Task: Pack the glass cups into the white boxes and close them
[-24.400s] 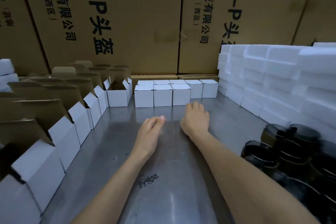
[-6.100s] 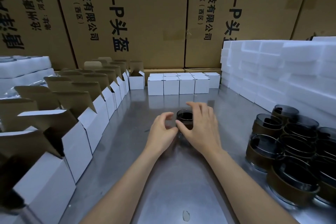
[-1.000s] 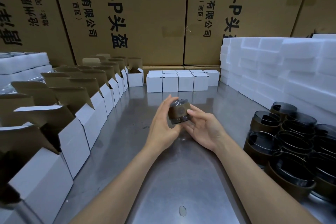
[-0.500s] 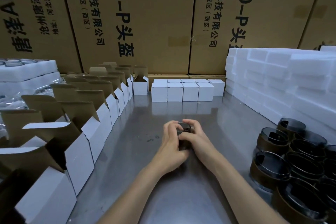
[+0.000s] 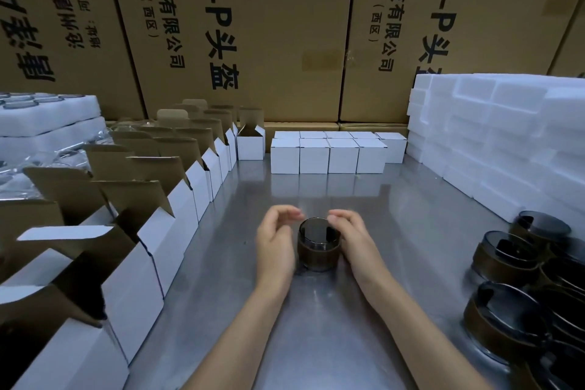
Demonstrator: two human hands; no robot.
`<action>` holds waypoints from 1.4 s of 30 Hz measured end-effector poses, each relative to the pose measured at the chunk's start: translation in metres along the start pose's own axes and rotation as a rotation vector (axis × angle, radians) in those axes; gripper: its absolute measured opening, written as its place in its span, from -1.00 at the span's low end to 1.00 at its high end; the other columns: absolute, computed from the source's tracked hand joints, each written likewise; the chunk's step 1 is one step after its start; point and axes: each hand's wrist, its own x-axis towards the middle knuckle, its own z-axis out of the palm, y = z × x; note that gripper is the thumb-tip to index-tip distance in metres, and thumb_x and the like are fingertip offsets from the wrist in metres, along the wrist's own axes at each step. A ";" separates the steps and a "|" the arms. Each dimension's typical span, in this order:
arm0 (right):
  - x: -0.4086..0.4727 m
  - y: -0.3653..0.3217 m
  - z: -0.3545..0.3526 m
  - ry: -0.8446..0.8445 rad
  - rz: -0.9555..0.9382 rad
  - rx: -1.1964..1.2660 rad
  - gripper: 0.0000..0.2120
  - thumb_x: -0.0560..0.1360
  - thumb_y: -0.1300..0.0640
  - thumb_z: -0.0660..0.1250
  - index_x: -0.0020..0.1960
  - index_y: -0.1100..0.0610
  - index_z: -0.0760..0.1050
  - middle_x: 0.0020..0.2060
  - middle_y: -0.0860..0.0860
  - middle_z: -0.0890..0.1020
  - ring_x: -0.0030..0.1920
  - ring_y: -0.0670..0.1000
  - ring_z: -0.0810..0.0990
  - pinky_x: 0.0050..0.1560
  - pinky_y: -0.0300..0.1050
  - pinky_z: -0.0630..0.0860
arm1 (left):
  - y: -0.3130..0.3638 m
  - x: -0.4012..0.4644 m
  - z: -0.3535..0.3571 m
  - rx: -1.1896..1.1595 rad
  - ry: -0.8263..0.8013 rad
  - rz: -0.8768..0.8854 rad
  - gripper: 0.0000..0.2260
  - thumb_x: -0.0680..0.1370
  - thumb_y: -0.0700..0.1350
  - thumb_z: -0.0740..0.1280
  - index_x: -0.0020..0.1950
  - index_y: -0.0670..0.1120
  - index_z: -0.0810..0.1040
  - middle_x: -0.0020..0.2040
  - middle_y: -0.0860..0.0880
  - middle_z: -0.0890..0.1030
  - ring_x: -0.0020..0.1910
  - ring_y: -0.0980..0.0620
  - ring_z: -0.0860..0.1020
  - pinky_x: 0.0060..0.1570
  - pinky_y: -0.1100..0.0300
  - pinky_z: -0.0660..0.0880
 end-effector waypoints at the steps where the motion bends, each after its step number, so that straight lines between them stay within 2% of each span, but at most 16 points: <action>1: 0.002 0.001 0.001 0.009 -0.003 -0.017 -0.93 0.56 0.06 0.27 0.00 0.04 0.48 0.00 -0.03 0.56 0.02 -0.10 0.51 -0.01 -0.25 0.37 | -0.004 0.011 -0.001 0.004 0.058 -0.027 -0.62 0.40 -0.54 0.08 -0.17 -0.10 0.51 -0.20 0.00 0.59 -0.21 0.27 0.55 -0.17 0.50 0.39; 3: 0.009 0.003 0.004 0.016 -0.017 -0.075 -0.85 0.56 -0.02 0.26 -0.05 0.05 0.51 -0.06 -0.07 0.58 0.00 -0.12 0.52 -0.06 -0.27 0.37 | -0.014 0.039 -0.002 0.086 0.119 -0.088 -0.68 0.49 -0.45 0.13 -0.12 -0.06 0.52 -0.12 0.01 0.60 -0.11 0.15 0.53 -0.15 0.47 0.39; 5: 0.019 0.004 0.005 0.032 -0.046 -0.136 -0.77 0.57 -0.06 0.24 -0.09 0.08 0.54 -0.10 -0.07 0.61 -0.02 -0.11 0.55 -0.08 -0.27 0.37 | -0.028 0.076 -0.004 0.277 0.088 -0.125 -0.72 0.53 -0.37 0.14 -0.01 -0.05 0.54 0.05 0.00 0.60 0.01 0.09 0.50 -0.04 0.33 0.40; 9: 0.046 -0.001 0.005 0.019 -0.045 -0.093 -0.71 0.59 0.02 0.22 -0.20 0.14 0.57 -0.25 0.01 0.63 -0.20 -0.07 0.58 -0.16 -0.35 0.45 | -0.055 0.156 -0.008 0.722 -0.116 -0.151 -0.67 0.56 -0.28 0.16 0.30 -0.11 0.50 0.34 -0.09 0.47 0.28 -0.07 0.45 0.30 0.04 0.39; 11: 0.058 -0.002 0.003 -0.044 0.021 -0.031 -0.69 0.57 -0.01 0.23 -0.18 0.17 0.59 -0.30 0.06 0.63 -0.26 -0.02 0.58 -0.11 -0.20 0.46 | -0.064 0.190 -0.007 0.906 -0.210 -0.175 -0.62 0.58 -0.24 0.19 0.40 -0.13 0.41 0.42 -0.13 0.37 0.34 -0.15 0.40 0.33 -0.01 0.37; 13: 0.066 -0.001 0.003 -0.093 0.057 -0.030 -0.66 0.52 -0.08 0.25 -0.18 0.17 0.60 -0.33 0.06 0.64 -0.30 0.00 0.58 -0.11 -0.09 0.45 | -0.068 0.219 -0.003 1.049 -0.239 -0.144 -0.59 0.58 -0.23 0.21 0.44 -0.13 0.34 0.45 -0.14 0.30 0.36 -0.17 0.37 0.31 0.00 0.38; 17: 0.070 -0.002 0.004 -0.056 0.086 0.015 -0.57 0.22 -0.26 0.27 -0.27 0.09 0.63 -0.35 0.04 0.65 -0.37 -0.01 0.57 -0.22 -0.06 0.41 | -0.070 0.267 0.009 1.231 -0.271 -0.007 -0.54 0.57 -0.21 0.25 0.48 -0.07 0.30 0.53 -0.11 0.14 0.46 -0.16 0.24 0.33 -0.01 0.33; 21: 0.072 0.001 0.007 -0.035 0.086 0.043 -0.61 0.23 -0.22 0.26 -0.32 0.08 0.64 -0.38 0.05 0.63 -0.40 -0.01 0.55 -0.30 -0.10 0.36 | -0.076 0.299 0.019 1.473 -0.395 0.104 -0.57 0.61 -0.13 0.22 0.48 -0.06 0.31 0.59 -0.08 -0.03 0.56 -0.16 -0.03 0.41 -0.11 0.23; 24: 0.072 0.001 0.009 -0.033 0.075 0.046 -0.64 0.26 -0.18 0.24 -0.34 0.08 0.64 -0.41 0.05 0.62 -0.42 -0.02 0.53 -0.31 -0.10 0.35 | -0.081 0.313 0.018 1.605 -0.460 0.057 -0.56 0.61 -0.09 0.22 0.50 -0.05 0.29 0.59 -0.12 -0.06 0.55 -0.19 -0.13 0.48 -0.12 0.00; 26: 0.070 0.000 0.008 -0.036 0.073 0.044 -0.63 0.26 -0.18 0.23 -0.35 0.09 0.63 -0.41 0.05 0.62 -0.43 -0.03 0.53 -0.35 -0.16 0.36 | -0.081 0.319 0.016 1.632 -0.459 0.059 -0.55 0.60 -0.10 0.21 0.50 -0.05 0.29 0.57 -0.16 0.02 0.55 -0.21 -0.08 0.48 -0.12 -0.05; 28: 0.068 -0.001 0.007 -0.041 0.076 0.039 -0.65 0.30 -0.16 0.23 -0.34 0.09 0.62 -0.41 0.04 0.62 -0.42 -0.05 0.52 -0.41 -0.25 0.37 | -0.080 0.320 0.015 1.598 -0.430 0.099 -0.60 0.59 -0.11 0.21 0.44 -0.10 0.37 0.49 -0.17 0.17 0.50 -0.19 0.10 0.47 -0.09 0.07; 30: 0.068 -0.001 0.006 -0.038 0.078 0.053 -0.68 0.41 -0.08 0.24 -0.33 0.11 0.61 -0.40 0.04 0.62 -0.40 -0.03 0.52 -0.39 -0.22 0.37 | -0.077 0.317 0.016 1.537 -0.417 0.089 -0.66 0.59 -0.11 0.21 0.34 -0.17 0.43 0.40 -0.16 0.26 0.39 -0.17 0.25 0.41 -0.05 0.18; 32: 0.066 -0.002 0.007 -0.039 0.068 0.056 -0.67 0.53 0.02 0.22 -0.29 0.14 0.60 -0.41 0.04 0.61 -0.41 -0.03 0.51 -0.37 -0.18 0.36 | -0.074 0.310 0.015 1.506 -0.406 0.092 -0.70 0.58 -0.12 0.21 0.28 -0.20 0.46 0.35 -0.16 0.29 0.31 -0.16 0.32 0.39 -0.04 0.20; 37: 0.062 -0.004 0.004 -0.037 0.011 0.057 -0.68 0.59 0.06 0.19 -0.21 0.18 0.58 -0.41 0.01 0.60 -0.40 -0.08 0.53 -0.34 -0.25 0.40 | -0.051 0.292 0.019 1.316 -0.299 0.137 -0.71 0.57 -0.20 0.25 0.27 -0.24 0.47 0.35 -0.15 0.28 0.22 -0.15 0.42 0.25 0.02 0.38; 39: 0.059 -0.003 0.001 0.000 -0.025 0.063 -0.69 0.59 0.07 0.19 -0.21 0.17 0.59 -0.39 0.01 0.61 -0.39 -0.11 0.54 -0.37 -0.33 0.42 | -0.034 0.279 0.019 1.282 -0.263 0.183 -0.69 0.56 -0.22 0.27 0.30 -0.25 0.43 0.37 -0.14 0.28 0.23 -0.13 0.42 0.26 0.04 0.40; 42: 0.049 0.002 0.000 0.100 -0.089 0.050 -0.71 0.59 0.08 0.21 -0.22 0.12 0.59 -0.36 -0.01 0.62 -0.33 -0.12 0.57 -0.28 -0.29 0.44 | -0.008 0.251 0.014 1.250 -0.248 0.292 -0.70 0.54 -0.28 0.26 0.27 -0.27 0.42 0.33 -0.15 0.31 0.23 -0.14 0.40 0.26 0.04 0.39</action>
